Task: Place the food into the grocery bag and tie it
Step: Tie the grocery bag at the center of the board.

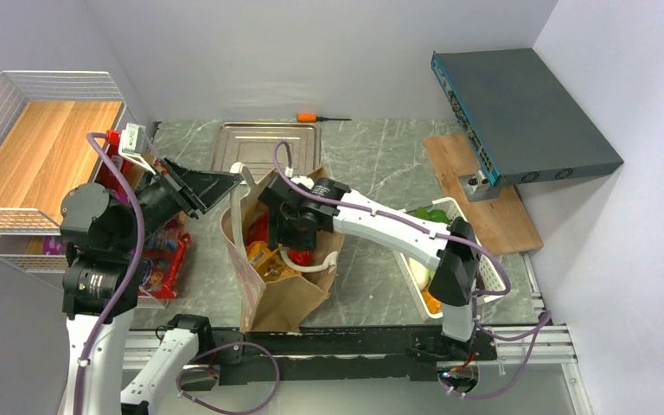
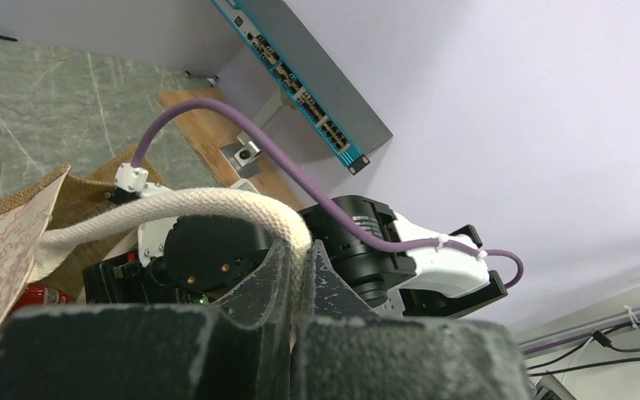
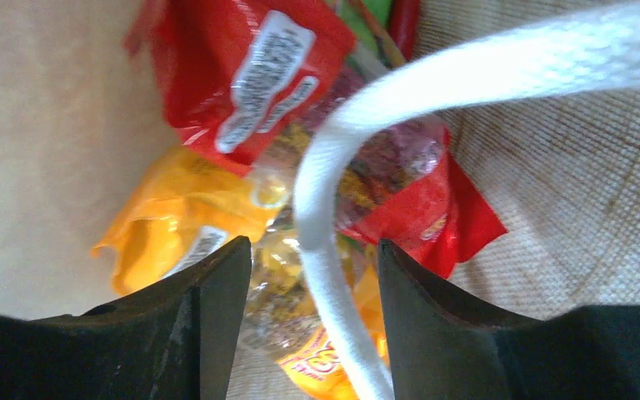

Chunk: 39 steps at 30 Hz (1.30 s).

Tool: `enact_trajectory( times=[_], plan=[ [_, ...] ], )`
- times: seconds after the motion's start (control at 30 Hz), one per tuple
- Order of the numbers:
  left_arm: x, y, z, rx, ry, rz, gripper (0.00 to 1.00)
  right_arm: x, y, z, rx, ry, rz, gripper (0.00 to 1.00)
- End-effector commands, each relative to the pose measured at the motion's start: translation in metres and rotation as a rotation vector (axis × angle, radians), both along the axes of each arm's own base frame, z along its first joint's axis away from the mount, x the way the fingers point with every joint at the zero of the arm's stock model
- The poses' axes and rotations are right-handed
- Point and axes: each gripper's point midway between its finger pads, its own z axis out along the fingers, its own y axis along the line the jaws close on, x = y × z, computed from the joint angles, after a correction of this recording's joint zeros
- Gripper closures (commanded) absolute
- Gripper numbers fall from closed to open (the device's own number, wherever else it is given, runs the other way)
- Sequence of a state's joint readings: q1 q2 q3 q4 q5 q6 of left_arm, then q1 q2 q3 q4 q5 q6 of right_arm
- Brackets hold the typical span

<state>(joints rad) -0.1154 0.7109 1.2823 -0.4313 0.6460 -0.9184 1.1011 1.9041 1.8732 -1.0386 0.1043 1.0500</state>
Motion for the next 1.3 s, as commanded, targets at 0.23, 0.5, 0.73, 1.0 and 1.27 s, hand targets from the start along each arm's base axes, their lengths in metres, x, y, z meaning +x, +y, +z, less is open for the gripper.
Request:
enact_trajectory(
  times=[0.23,0.5,0.73,1.0,1.27],
  plan=[
    [-0.022,-0.004,0.055,-0.025,-0.242,-0.052,1.00,0.005,0.004,-0.009,0.015,-0.077,0.088,0.61],
    [-0.020,-0.004,0.050,0.006,-0.232,-0.051,1.00,0.019,0.008,0.070,0.036,-0.158,0.141,0.86],
    [-0.019,-0.002,0.041,0.030,-0.221,-0.038,1.00,0.028,-0.010,0.161,0.286,-0.278,0.109,0.93],
    [-0.013,-0.012,0.030,0.029,-0.191,-0.116,1.00,0.029,-0.040,0.215,0.521,-0.444,0.055,1.00],
    [0.002,-0.021,0.038,-0.002,-0.190,-0.186,1.00,0.031,-0.017,0.263,0.732,-0.637,0.149,1.00]
  ],
)
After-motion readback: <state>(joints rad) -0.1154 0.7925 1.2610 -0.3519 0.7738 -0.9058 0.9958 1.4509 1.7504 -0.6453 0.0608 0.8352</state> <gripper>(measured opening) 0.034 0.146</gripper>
